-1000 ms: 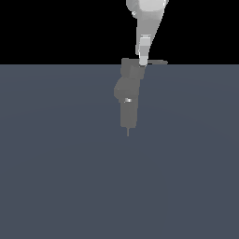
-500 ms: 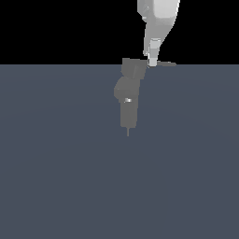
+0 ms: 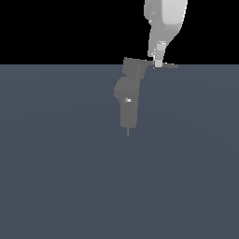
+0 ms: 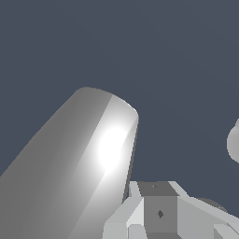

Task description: Turn on the faucet by rotating a designated handle.

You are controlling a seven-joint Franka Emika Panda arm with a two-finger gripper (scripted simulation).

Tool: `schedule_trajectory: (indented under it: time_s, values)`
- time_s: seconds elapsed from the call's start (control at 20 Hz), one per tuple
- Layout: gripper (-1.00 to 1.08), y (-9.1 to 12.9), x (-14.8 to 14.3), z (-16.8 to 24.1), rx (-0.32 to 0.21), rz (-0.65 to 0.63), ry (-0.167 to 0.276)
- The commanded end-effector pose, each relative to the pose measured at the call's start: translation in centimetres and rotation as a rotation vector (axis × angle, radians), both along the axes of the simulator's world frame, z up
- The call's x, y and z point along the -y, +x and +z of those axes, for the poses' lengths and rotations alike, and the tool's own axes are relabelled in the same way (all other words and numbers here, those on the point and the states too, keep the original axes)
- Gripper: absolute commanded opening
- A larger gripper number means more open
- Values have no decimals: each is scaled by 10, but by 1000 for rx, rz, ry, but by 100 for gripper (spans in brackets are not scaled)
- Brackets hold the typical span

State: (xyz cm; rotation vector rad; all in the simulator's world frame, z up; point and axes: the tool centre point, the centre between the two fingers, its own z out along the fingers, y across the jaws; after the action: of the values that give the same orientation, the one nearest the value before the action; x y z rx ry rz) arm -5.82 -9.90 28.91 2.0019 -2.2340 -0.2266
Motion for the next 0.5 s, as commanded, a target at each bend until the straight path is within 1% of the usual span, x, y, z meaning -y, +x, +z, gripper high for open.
schedule_trajectory:
  time_s: [0.0,0.45]
  values:
    - [-100,2,19,-1,1,-23,-4]
    - [-100,14,41,-4,2,-30,-5]
